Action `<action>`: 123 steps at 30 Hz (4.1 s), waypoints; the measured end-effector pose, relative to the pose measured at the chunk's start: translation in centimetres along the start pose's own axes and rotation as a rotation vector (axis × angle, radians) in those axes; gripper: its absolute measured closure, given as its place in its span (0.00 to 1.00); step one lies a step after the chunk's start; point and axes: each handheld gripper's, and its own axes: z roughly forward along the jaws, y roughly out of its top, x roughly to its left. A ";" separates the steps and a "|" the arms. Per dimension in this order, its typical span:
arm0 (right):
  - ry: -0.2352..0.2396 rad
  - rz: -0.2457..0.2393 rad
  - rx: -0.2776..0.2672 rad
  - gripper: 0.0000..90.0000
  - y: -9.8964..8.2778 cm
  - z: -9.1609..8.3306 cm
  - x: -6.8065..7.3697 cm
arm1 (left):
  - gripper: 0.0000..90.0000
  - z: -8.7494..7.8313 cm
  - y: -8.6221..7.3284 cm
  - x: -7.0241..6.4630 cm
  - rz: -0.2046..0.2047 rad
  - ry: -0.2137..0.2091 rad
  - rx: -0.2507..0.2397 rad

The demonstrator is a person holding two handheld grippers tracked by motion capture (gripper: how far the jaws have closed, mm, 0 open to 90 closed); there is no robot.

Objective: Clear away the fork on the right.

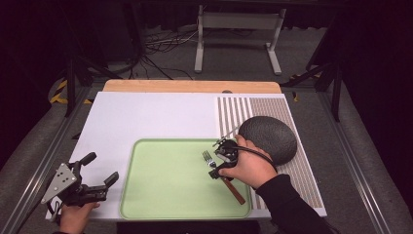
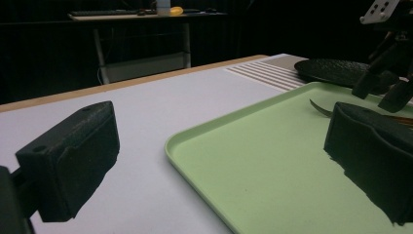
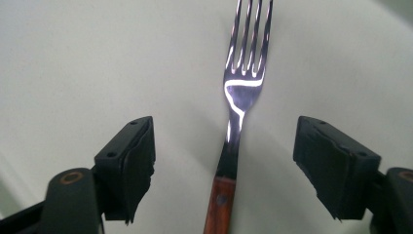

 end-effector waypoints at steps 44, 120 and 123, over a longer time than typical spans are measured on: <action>0.057 -0.269 -0.219 1.00 2.2 4.2 -0.9 | 0.00 0.0 0.0 0.0 0.003 -0.004 -0.004; -0.138 -0.063 -0.201 1.00 -0.5 2.2 -6.9 | 0.00 0.0 0.0 0.0 0.002 -0.004 -0.001; -0.141 -0.060 -0.199 1.00 -0.6 2.1 -7.0 | 0.00 0.0 0.0 0.0 0.002 -0.004 -0.002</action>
